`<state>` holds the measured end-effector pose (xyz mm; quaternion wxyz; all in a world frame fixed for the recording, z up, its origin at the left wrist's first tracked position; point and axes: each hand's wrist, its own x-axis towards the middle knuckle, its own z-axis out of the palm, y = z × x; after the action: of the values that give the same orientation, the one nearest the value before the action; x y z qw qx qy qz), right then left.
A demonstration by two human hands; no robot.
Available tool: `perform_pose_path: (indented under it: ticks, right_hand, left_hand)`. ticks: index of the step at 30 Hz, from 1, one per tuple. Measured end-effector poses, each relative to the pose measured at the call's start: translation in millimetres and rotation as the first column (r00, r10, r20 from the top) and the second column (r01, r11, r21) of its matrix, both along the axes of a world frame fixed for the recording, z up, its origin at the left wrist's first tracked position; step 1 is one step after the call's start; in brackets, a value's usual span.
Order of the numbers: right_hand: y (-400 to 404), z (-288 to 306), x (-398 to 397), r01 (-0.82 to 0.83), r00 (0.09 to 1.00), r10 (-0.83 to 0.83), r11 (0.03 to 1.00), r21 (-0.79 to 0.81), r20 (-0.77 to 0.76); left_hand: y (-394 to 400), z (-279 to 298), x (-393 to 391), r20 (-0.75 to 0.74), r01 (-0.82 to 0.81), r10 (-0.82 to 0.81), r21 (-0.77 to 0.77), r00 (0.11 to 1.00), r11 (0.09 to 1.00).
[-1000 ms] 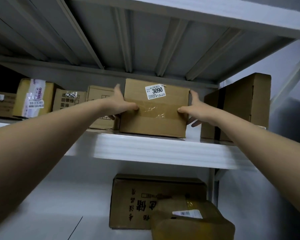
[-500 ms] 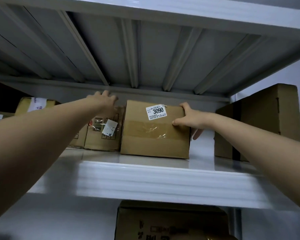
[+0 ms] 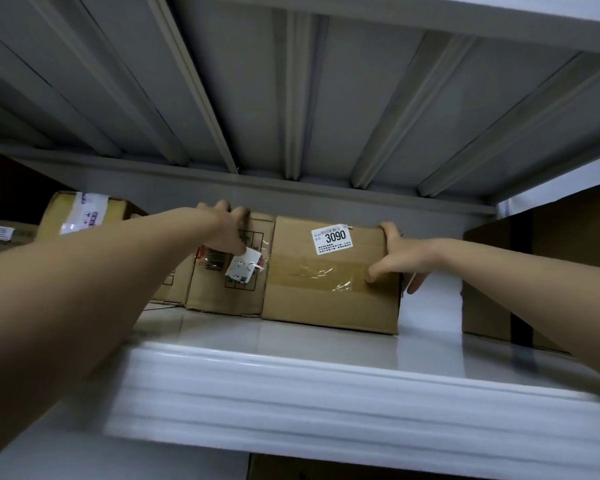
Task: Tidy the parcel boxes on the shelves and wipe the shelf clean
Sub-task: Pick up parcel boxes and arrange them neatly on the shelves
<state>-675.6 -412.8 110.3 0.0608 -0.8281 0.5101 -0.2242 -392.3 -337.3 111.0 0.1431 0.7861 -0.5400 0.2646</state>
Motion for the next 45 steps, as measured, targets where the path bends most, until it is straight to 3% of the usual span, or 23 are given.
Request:
perform_pose_path:
  ticks: [8,11,15,18,23,29,37,45]
  right_hand:
    - [-32,-35,10,-0.016,0.971,0.062,0.98,-0.198,0.231]
    - [-35,-49,11,0.061,0.962,0.022,0.954,-0.293,0.271]
    - [-21,-56,11,0.248,0.968,-0.197,0.849,-0.466,0.156]
    - [-10,-55,10,0.271,0.959,-0.27,0.782,-0.561,0.087]
    - [-6,-62,8,0.208,0.969,-0.244,0.892,-0.402,-0.041]
    - [-15,-64,9,0.071,0.997,-0.065,0.98,-0.184,0.043]
    - [-24,-68,8,-0.024,0.989,0.03,0.999,-0.042,0.144]
    - [3,-46,2,0.029,0.999,-0.03,0.999,0.043,0.028]
  left_hand:
    - [-9,-14,-7,-0.036,-0.039,0.039,0.004,0.999,0.999]
    - [-9,-18,-11,-0.034,-0.071,0.072,0.017,0.997,0.997]
    - [-14,-23,-16,-0.003,-0.117,0.117,0.064,0.993,0.991]
    - [-14,-30,-27,0.027,-0.107,0.105,0.097,0.994,0.99]
    - [-17,-38,-36,0.011,-0.092,0.091,0.14,0.996,0.986]
    - [-15,-42,-42,0.066,-0.112,0.102,0.159,0.993,0.981]
    - [-16,-45,-43,0.088,-0.131,0.118,0.16,0.989,0.978]
    - [-8,-39,-53,0.047,-0.127,0.123,0.106,0.991,0.986]
